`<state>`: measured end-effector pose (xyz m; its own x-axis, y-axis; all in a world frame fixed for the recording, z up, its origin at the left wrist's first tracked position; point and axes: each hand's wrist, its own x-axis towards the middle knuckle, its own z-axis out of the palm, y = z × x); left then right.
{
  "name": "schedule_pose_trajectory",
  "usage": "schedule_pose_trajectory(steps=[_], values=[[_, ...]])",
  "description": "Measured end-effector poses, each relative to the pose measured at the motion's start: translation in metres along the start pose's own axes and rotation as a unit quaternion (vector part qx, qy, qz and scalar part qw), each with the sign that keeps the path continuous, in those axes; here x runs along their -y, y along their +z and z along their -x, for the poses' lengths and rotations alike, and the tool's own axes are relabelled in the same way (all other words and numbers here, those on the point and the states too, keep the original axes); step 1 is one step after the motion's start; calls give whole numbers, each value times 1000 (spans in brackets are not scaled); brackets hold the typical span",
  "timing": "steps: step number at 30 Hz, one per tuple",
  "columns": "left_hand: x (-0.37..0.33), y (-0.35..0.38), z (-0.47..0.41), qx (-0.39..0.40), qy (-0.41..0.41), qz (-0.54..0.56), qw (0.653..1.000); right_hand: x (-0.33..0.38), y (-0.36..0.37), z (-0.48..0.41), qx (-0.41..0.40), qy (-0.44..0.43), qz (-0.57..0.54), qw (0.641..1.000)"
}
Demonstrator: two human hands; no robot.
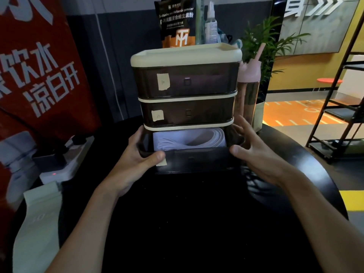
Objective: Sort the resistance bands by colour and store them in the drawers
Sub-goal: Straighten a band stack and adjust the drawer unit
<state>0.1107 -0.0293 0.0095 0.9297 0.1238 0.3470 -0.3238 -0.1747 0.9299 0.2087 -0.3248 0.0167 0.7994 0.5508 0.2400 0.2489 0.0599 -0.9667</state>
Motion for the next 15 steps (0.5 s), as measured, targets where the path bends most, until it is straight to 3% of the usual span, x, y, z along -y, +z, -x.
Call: schedule_pose_trajectory(steps=[7,15], values=[[16,9,-2,-91,23,-22,995,-14,19,-7,-62,-14,-19,998],[19,20,1,-109,32,-11,993,-24,36,-1,-125,-28,-42,991]])
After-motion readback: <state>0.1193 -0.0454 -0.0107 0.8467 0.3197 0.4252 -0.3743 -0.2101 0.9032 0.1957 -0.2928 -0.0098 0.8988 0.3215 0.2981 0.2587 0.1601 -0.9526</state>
